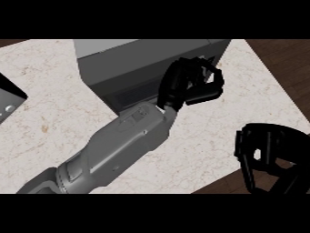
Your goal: Pick up the milk, place it into the microwave and close the microwave
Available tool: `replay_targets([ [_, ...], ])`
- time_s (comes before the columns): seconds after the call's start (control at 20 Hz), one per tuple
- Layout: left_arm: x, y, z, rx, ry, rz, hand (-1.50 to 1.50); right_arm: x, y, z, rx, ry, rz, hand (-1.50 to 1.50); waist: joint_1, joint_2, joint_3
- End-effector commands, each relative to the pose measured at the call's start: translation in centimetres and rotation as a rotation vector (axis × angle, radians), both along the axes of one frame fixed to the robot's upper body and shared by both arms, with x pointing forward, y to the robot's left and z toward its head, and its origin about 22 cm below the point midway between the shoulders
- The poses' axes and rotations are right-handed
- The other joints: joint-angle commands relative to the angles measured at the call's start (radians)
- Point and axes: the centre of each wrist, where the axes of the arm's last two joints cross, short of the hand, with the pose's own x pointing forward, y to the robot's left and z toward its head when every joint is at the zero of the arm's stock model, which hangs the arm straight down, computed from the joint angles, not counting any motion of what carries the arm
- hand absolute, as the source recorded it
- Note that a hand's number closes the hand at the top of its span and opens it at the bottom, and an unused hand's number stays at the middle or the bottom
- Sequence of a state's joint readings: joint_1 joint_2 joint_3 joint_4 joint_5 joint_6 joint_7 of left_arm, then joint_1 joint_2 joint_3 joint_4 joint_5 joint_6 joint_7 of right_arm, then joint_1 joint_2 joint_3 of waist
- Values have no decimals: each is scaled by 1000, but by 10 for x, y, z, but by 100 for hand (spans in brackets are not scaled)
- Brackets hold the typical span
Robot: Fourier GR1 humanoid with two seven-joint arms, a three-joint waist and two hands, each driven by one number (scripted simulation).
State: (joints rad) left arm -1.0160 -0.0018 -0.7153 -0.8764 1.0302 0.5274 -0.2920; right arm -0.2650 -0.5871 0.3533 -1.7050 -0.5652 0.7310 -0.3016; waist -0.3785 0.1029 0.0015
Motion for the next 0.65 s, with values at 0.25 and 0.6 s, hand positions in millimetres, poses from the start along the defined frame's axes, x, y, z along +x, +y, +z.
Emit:
replay_targets([
  [0.25,18,57,-58,-99,186,135,150,-27,11,-12,49,32,-1,150,58,4,-9],
  [0.6,15,64,-74,-133,182,99,150,-48,24,-15,69,33,-13,150,76,-6,-9],
])
